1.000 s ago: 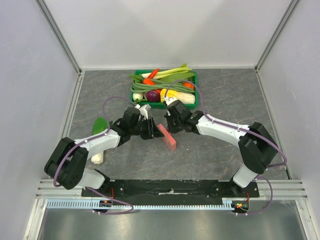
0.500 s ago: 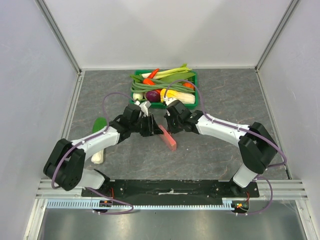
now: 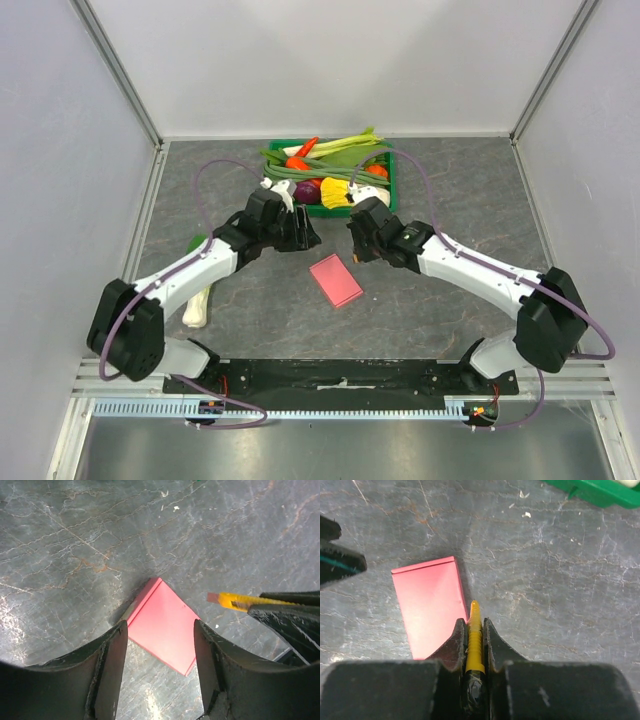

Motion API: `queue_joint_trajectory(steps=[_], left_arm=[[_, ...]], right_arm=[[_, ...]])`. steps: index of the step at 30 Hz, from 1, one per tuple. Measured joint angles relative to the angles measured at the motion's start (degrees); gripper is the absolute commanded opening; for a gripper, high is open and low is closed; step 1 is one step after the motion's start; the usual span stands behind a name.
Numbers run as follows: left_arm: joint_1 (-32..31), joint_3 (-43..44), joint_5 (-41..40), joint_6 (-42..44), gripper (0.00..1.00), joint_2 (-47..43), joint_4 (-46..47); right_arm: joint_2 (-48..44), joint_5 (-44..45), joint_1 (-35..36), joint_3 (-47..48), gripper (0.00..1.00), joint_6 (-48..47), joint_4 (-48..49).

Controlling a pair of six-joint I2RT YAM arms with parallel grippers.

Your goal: Unpack the express box

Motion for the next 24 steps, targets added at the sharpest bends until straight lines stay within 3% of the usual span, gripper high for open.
queue_joint_trajectory(steps=[5, 24], left_arm=[[0.04, 1.57, 0.37, 0.26, 0.6, 4.46, -1.92], [0.04, -5.81, 6.45, -3.76, 0.58, 4.72, -0.09]], right_arm=[[-0.13, -1.14, -0.31, -3.37, 0.0, 0.04, 0.28], [1.49, -6.23, -0.31, -4.33, 0.0, -1.4, 5.07]])
